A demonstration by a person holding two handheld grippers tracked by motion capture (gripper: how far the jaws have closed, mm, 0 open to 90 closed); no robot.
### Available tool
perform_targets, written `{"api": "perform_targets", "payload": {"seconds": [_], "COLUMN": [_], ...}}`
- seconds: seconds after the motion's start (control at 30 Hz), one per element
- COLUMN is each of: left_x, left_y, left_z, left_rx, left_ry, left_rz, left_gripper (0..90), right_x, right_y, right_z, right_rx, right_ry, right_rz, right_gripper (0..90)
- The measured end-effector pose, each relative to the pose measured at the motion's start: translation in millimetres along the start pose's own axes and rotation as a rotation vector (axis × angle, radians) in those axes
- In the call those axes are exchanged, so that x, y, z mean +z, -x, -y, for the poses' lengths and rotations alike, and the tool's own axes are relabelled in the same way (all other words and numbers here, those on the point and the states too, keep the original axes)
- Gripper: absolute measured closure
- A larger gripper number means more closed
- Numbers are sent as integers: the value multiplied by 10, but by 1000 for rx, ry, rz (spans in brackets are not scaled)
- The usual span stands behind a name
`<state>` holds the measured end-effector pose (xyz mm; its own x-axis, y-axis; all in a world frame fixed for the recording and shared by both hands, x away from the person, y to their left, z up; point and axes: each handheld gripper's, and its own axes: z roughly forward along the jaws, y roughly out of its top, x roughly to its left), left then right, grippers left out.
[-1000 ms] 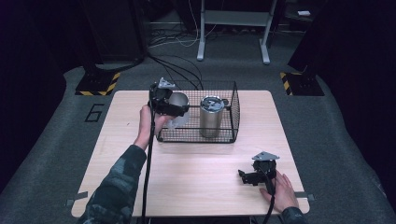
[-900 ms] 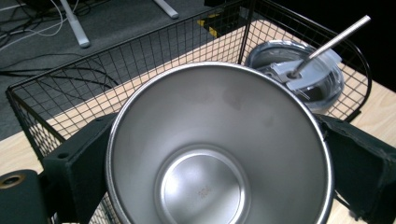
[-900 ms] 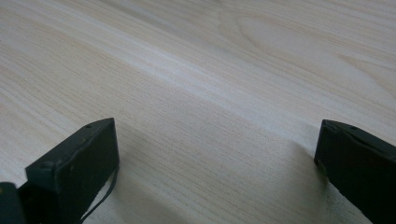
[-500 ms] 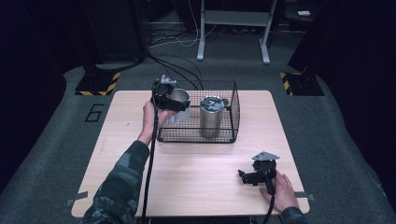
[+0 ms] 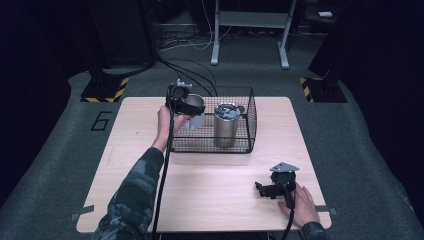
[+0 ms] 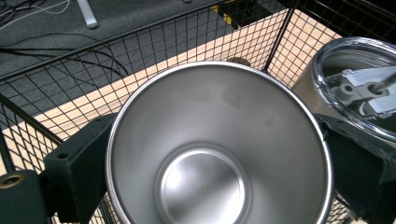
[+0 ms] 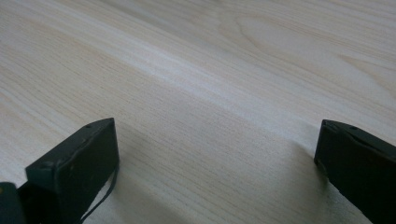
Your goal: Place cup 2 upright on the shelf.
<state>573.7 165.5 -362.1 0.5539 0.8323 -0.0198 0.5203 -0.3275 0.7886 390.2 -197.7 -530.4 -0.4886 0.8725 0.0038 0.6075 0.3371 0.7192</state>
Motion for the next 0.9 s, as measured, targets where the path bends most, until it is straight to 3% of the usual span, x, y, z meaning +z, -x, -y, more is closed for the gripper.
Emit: {"api": "perform_targets", "payload": {"seconds": [0.33,0.9], "left_x": [175,320], "left_y": [-75,-62], "left_z": [66,147], "left_rx": [-32,-19], "left_ry": [-26,-106], "left_rz": [-2,16], "left_gripper": [63,61], "right_x": [-1,-1], "right_y": [4,3], "right_z": [1,1], "right_rx": [-6,-6], "right_ry": [-2,-2], "right_rz": [1,1], "right_gripper": [0,0]}}
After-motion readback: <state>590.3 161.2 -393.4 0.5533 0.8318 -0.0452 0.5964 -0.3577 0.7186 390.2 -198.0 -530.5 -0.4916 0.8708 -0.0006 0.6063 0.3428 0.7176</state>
